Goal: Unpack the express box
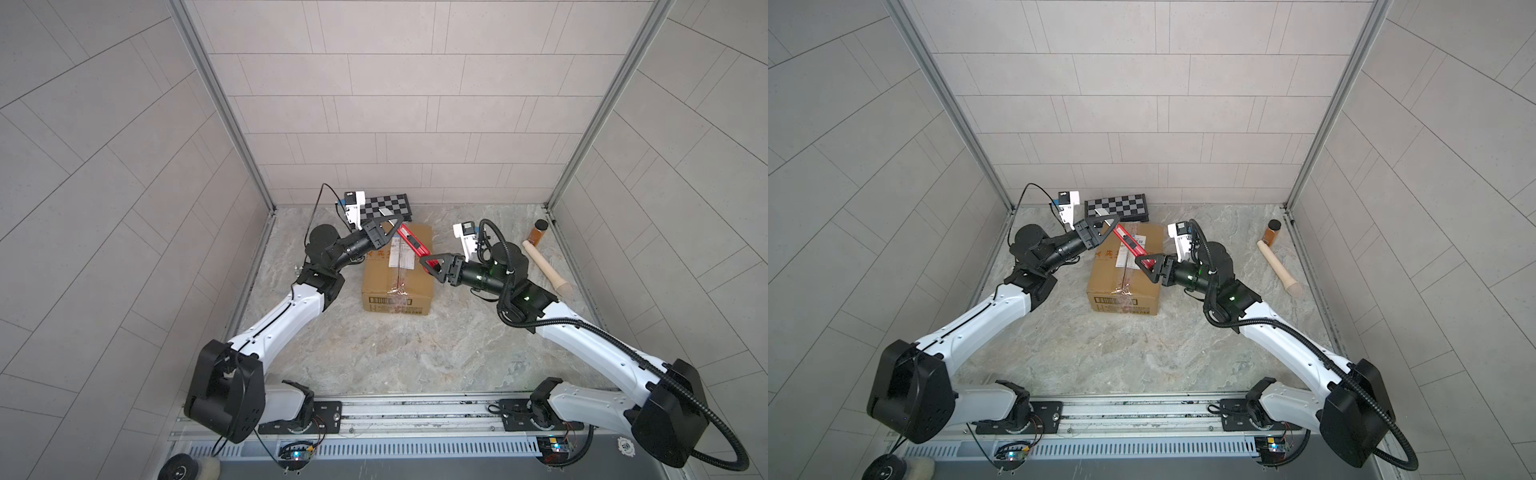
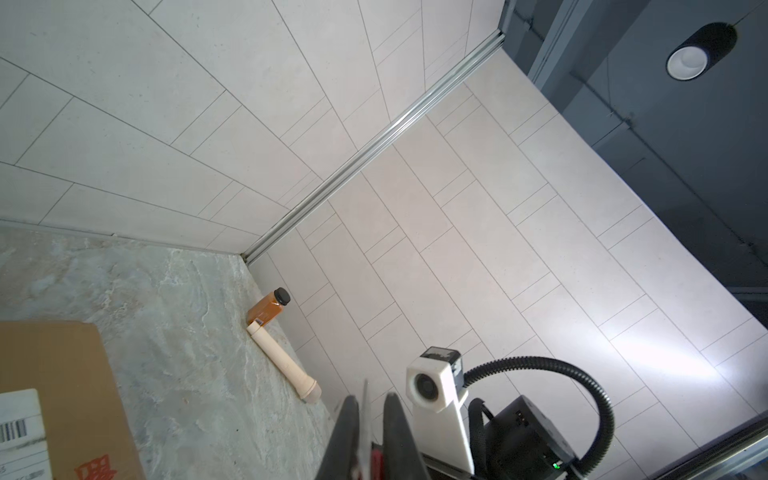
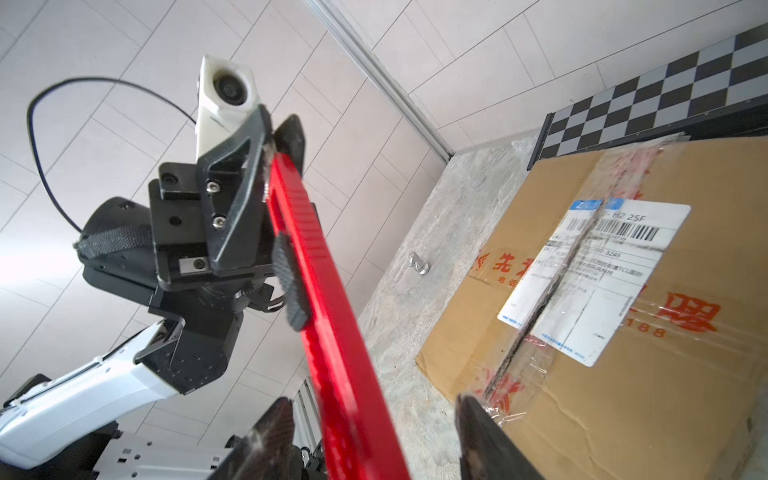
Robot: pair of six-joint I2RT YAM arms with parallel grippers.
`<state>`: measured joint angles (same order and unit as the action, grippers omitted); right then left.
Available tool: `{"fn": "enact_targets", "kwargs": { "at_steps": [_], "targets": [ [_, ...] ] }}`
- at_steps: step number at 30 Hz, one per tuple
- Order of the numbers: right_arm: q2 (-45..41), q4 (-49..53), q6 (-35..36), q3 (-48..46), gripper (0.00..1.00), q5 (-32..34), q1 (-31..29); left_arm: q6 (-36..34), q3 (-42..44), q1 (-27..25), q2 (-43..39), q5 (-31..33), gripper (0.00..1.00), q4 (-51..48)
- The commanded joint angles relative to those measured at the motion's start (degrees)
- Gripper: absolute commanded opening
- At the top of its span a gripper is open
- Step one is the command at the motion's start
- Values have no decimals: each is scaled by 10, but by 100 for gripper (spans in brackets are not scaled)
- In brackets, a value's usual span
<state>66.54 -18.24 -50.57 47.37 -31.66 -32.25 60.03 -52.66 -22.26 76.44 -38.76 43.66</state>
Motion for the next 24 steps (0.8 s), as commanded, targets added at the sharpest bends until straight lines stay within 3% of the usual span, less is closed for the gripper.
{"fn": "enact_targets", "kwargs": {
  "at_steps": [1,5,12,16,19,24],
  "targets": [
    [-5,-149,-71,-25,67,29,-3,33,5,1,4,9,0,75],
    [4,-239,-100,-45,68,50,-7,33,3,0,3,10,0,75],
    [33,-282,-101,-23,68,70,-25,47,14,-2,2,7,0,94],
    [50,-304,-112,-20,61,70,-30,55,20,-2,0,9,0,106],
    [56,-319,-119,-23,49,70,-33,56,21,-2,-2,11,0,107],
    [60,-328,-122,-27,51,72,-38,58,20,-2,-2,11,0,108]
  ]
}}
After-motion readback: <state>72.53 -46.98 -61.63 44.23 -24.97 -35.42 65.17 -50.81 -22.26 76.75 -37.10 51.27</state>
